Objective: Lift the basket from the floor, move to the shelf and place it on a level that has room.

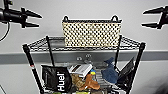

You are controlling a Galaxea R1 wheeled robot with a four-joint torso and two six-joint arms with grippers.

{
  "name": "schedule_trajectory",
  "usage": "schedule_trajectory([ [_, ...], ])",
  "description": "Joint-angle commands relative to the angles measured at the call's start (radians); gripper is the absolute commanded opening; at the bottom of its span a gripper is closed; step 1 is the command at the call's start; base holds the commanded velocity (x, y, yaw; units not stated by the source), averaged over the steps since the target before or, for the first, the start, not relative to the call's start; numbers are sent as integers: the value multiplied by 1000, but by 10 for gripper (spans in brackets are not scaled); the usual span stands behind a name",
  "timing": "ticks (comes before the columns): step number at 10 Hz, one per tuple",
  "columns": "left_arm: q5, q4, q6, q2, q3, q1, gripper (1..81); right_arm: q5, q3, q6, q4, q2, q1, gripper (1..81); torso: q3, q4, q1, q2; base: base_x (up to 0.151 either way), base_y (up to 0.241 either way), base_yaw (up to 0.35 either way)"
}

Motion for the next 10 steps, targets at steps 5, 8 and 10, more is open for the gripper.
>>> schedule_trajectory([
  [5, 121, 167, -3, -248, 82, -67, 811, -142, 37, -34, -29, -191, 17, 811, 1, 0, 0, 0, 0, 0, 0],
  [8, 110, 248, -3, -286, 50, 53, 811, -186, -6, -65, -75, -216, -75, 811, 2, 0, -2, -1, 0, 0, 0],
  [10, 107, 278, -2, -295, -1, 131, 811, -186, -34, -77, -110, -236, -133, 811, 2, 0, -2, -1, 0, 0, 0],
])
